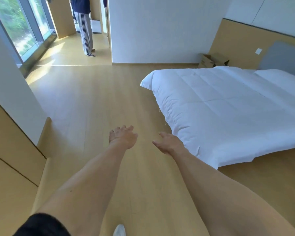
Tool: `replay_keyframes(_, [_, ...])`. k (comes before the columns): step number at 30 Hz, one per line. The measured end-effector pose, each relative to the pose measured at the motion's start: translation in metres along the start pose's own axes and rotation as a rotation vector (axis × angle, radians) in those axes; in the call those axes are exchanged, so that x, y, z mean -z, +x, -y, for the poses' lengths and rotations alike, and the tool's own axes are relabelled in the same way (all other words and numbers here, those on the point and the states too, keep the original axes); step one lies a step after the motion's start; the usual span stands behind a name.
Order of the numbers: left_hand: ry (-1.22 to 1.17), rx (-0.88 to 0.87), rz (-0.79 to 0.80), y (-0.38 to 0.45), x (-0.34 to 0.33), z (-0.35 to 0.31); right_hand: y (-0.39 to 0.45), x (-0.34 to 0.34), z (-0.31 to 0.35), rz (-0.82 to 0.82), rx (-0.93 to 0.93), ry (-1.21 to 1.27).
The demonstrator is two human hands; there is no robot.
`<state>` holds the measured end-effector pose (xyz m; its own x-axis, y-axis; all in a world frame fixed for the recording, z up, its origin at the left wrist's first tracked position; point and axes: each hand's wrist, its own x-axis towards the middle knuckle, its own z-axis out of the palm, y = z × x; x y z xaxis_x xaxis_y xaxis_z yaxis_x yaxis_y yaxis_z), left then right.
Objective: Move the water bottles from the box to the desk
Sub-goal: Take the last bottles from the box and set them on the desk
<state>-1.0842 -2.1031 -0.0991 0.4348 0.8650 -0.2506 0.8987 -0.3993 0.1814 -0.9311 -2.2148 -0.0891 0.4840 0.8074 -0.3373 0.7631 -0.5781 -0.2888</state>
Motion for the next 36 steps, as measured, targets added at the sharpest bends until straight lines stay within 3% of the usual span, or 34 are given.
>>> replay_keyframes(7, [-0.004,-0.032,0.015,0.108,0.047,0.039,0.093,0.029,0.062,-0.014,0.001,-0.033])
replay_keyframes(18, [0.006,0.057,0.022,0.262,0.086,0.096,0.271,0.047,0.139,0.055,0.101,-0.05])
replay_keyframes(29, [0.027,0.194,0.026,0.451,0.148,0.109,0.488,0.089,0.198,0.15,0.165,-0.034])
replay_keyframes(36, [0.013,0.185,0.042,0.557,0.166,0.103,0.585,0.115,0.215,0.169,0.187,-0.029])
